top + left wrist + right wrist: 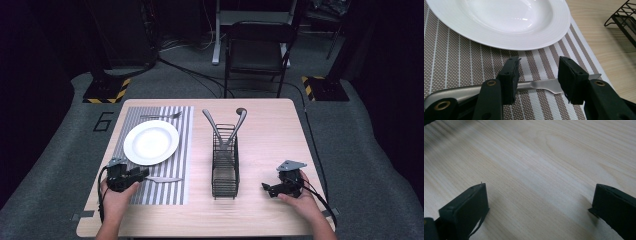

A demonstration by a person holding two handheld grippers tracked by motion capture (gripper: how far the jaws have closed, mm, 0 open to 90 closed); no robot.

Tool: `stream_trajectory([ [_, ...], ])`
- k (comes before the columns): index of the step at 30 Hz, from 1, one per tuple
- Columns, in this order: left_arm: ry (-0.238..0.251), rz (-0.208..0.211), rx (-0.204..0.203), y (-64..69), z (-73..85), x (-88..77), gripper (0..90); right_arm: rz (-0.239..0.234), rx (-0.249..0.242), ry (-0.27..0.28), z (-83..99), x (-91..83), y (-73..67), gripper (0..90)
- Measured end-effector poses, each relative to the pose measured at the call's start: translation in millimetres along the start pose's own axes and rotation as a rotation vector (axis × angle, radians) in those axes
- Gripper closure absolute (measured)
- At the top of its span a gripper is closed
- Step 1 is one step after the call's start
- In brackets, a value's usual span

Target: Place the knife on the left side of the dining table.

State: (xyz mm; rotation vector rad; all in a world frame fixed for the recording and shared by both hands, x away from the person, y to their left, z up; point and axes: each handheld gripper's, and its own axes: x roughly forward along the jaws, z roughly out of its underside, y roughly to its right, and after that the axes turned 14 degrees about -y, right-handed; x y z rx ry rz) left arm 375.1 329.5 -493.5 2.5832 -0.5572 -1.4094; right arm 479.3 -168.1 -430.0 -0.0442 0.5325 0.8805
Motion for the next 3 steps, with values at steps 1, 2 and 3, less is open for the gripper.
stream_trajectory([
  [1,0.003,-0.001,0.003,0.5,0.2,1.7,50.3,0.0,0.0,0.0,0.0,0.0,0.0,0.0],
  [2,-0.002,-0.004,0.014,0.7,0.1,2.1,49.5,0.0,0.0,-0.001,0.0,0.0,0.0,0.0],
  [3,-0.004,-0.007,0.017,1.5,0.3,2.8,48.6,0.0,0.0,-0.001,0.0,0.0,0.0,0.0],
])
